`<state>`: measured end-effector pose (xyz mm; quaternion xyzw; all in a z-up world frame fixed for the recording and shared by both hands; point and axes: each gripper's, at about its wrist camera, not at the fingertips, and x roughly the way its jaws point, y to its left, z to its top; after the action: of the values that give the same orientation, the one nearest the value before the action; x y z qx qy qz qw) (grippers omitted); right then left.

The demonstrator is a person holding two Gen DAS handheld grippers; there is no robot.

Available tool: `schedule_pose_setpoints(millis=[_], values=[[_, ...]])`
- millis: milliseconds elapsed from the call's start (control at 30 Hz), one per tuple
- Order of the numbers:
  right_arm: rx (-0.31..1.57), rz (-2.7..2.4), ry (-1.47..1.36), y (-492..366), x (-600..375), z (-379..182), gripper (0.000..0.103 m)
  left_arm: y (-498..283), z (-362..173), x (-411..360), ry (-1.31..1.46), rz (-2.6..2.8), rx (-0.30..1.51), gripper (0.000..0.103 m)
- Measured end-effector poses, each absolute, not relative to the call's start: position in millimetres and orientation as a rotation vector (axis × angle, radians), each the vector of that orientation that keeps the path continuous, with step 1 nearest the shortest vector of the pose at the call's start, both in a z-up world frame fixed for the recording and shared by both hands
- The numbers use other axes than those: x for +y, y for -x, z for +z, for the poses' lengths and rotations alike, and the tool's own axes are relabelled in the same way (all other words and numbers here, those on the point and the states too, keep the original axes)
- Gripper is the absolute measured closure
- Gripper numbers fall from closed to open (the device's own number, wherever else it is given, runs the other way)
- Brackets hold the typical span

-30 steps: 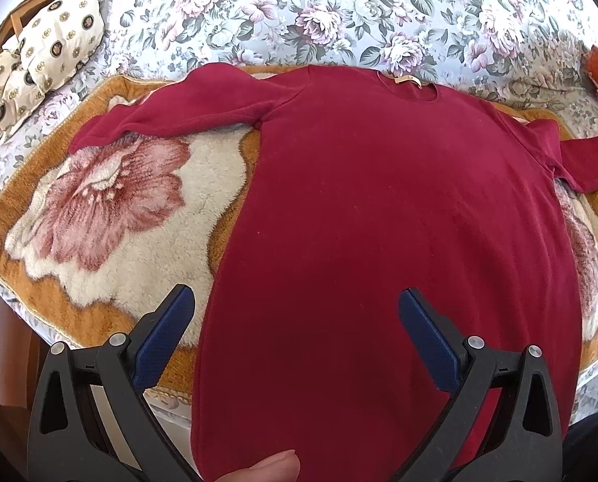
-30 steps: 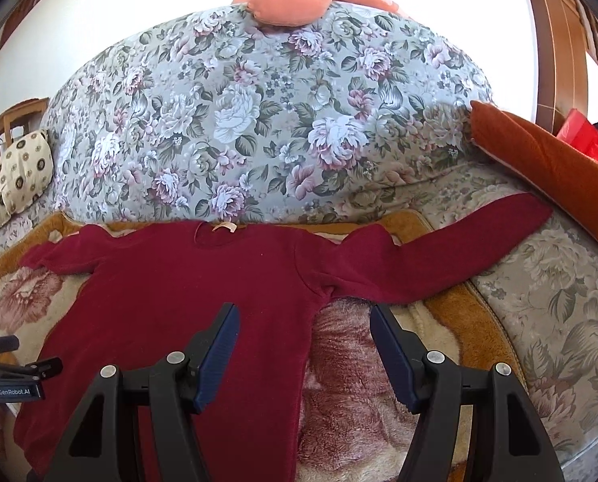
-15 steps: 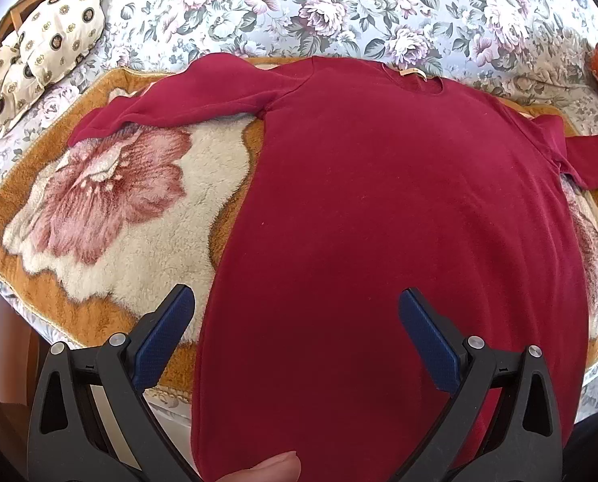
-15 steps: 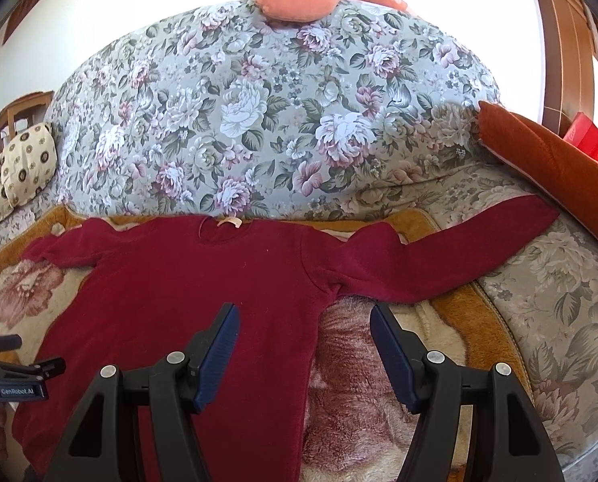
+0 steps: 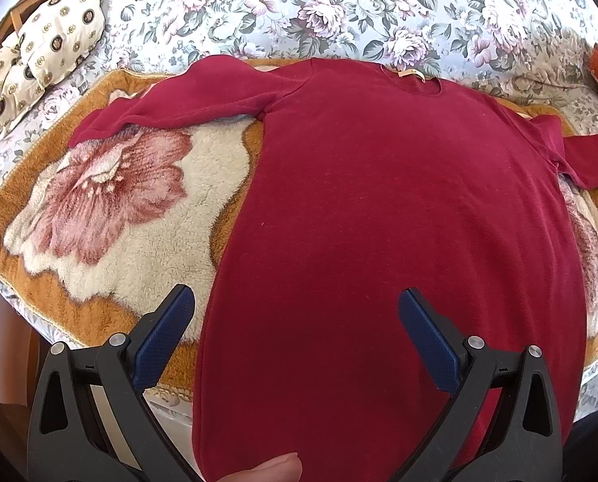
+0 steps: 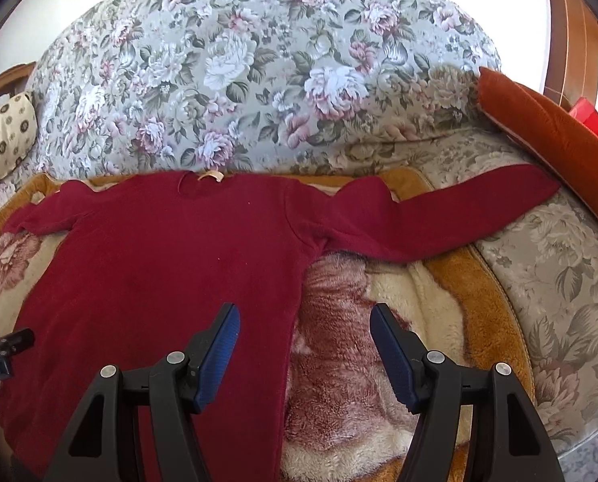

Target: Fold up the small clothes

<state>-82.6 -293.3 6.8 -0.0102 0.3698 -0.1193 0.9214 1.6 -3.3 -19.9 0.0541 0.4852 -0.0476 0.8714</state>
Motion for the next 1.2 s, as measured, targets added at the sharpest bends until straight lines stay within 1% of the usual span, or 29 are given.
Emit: schedule_pose_setpoints(millis=[400,1200], values=[[0.743,-0.226,0.017,80.2,-287.3,10.8,0.038,-4.8,-24.5,-3.1,-0.113,-0.097,1.024,0.001],[0.663,-0.196,0.007,83.4,-275.7,21.5,0.038,-6.5,-14.1,-1.9,-0.116,-0.100,1.006,0.001]])
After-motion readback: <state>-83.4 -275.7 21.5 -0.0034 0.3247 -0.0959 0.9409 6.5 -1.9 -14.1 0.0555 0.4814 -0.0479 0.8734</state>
